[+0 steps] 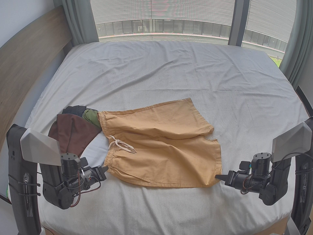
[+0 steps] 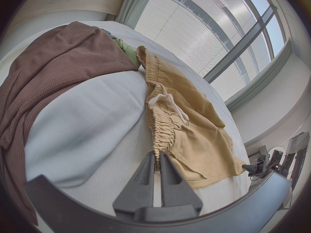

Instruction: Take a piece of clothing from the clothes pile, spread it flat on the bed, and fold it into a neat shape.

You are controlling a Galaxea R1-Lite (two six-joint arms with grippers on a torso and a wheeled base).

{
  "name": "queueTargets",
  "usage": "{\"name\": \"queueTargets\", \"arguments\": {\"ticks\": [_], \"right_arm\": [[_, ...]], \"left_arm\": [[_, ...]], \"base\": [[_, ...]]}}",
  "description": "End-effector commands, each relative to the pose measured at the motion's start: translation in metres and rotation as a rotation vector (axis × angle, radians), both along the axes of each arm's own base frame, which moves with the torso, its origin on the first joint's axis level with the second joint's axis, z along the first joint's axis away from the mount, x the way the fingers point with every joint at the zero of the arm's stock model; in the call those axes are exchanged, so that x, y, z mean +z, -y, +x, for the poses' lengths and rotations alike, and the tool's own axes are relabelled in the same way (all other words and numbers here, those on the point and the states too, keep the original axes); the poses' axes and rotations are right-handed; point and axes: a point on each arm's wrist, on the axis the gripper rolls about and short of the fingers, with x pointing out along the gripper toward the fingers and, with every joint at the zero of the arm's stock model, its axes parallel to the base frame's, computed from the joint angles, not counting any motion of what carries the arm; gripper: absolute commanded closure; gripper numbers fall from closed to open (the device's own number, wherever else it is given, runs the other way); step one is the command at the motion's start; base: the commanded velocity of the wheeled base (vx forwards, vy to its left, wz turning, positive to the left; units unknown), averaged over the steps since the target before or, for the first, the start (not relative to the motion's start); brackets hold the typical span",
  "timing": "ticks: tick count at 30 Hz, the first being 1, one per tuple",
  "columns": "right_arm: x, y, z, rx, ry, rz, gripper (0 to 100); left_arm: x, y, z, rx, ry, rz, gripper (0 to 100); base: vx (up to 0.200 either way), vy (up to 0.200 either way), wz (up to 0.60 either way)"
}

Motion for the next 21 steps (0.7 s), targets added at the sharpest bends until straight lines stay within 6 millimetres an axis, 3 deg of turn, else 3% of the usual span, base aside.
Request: {"name": "queueTargets", "arguments": {"ticks": [1,8,21], "right_arm": [[0.000,0.001,-0.001,0.000,-0.006,-0.002,100],[-0.004,0.002,-0.009,0.043,-0.028,-0.069,100],[-0.008,0.013,-0.027,0.077,-0.060,-0.152,100]], "left_arm": [[0.001,0.000,-0.003,-0.004,-0.008,-0.004,100],[0.020,-0.001,-0.023,-0.032,-0.036,-0.060,100],[0.021,-0.003,-0.046,-0.076,-0.106,-0.069,100]], "base": [[0.000,0.000,0.00],[0.000,0.000,0.00],[0.000,0.000,0.00]]}}
